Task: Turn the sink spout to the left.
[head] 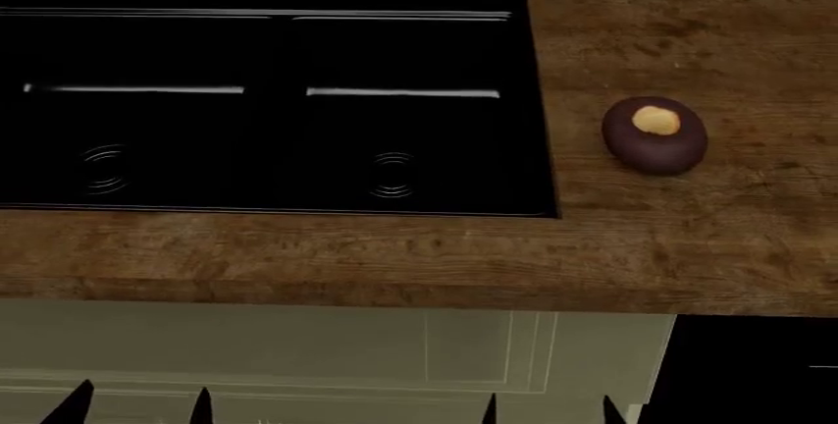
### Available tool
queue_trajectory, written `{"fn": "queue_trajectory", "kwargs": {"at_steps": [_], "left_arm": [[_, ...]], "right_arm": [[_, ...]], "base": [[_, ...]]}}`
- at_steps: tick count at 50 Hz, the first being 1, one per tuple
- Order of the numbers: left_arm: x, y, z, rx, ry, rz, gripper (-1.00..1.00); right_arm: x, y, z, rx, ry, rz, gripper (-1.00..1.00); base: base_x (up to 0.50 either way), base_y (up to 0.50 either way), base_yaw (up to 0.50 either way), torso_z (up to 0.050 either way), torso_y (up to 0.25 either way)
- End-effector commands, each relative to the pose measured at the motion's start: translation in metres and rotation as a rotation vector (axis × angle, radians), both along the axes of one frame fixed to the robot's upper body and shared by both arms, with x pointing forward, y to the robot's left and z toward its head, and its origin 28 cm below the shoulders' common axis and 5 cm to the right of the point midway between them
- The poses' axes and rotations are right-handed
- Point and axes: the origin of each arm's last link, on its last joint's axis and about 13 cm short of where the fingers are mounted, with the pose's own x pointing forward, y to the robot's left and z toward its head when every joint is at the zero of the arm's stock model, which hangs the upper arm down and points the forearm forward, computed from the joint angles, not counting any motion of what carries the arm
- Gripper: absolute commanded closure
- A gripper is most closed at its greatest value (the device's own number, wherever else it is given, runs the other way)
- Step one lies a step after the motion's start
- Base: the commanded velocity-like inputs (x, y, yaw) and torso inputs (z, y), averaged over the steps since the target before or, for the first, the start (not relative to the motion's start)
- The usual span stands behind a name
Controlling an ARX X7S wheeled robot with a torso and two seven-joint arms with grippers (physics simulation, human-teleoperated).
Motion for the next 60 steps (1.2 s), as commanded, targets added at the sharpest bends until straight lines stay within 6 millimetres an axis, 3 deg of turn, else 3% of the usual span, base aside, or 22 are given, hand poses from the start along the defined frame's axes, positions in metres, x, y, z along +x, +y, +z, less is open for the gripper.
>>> {"fn": "queue_trajectory", "kwargs": {"at_steps": [1,6,17,21,22,34,60], "left_arm": [[-0.002,0.001,0.017,-0.007,-0.023,0.008,-1.00],[0.000,0.005,0.029,-0.030,-0.038,-0.002,-1.00],[-0.012,-0.003,0.067,0.004,-0.086,0.005,-1.00],[-0.013,-0.002,0.074,-0.002,-0.102,0.010,-1.00],[-0.013,-0.002,0.074,0.003,-0.106,0.013,-1.00],[-0.016,0.000,0.100,0.047,-0.166,0.028,-1.00],[-0.024,0.004,0.144,0.079,-0.274,0.068,-1.00]], "right_arm": [[0.000,-0.004,0.024,-0.028,-0.018,-0.028,-1.00],[-0.006,-0.009,0.042,0.039,-0.038,-0.008,-1.00],[-0.015,-0.011,0.076,-0.023,-0.106,-0.017,-1.00],[-0.019,-0.008,0.087,0.059,-0.111,0.039,-1.00],[-0.020,-0.008,0.089,-0.013,-0.132,0.008,-1.00],[-0.030,-0.011,0.125,-0.034,-0.218,-0.001,-1.00],[-0.031,-0.016,0.156,-0.048,-0.313,-0.040,-1.00]], "base": [[0.00,0.00,0.00,0.000,0.000],[0.00,0.00,0.00,0.000,0.000],[0.00,0.00,0.00,0.000,0.000],[0.00,0.00,0.00,0.000,0.000],[0.00,0.00,0.00,0.000,0.000],[0.00,0.00,0.00,0.000,0.000],[0.00,0.00,0.00,0.000,0.000]]}}
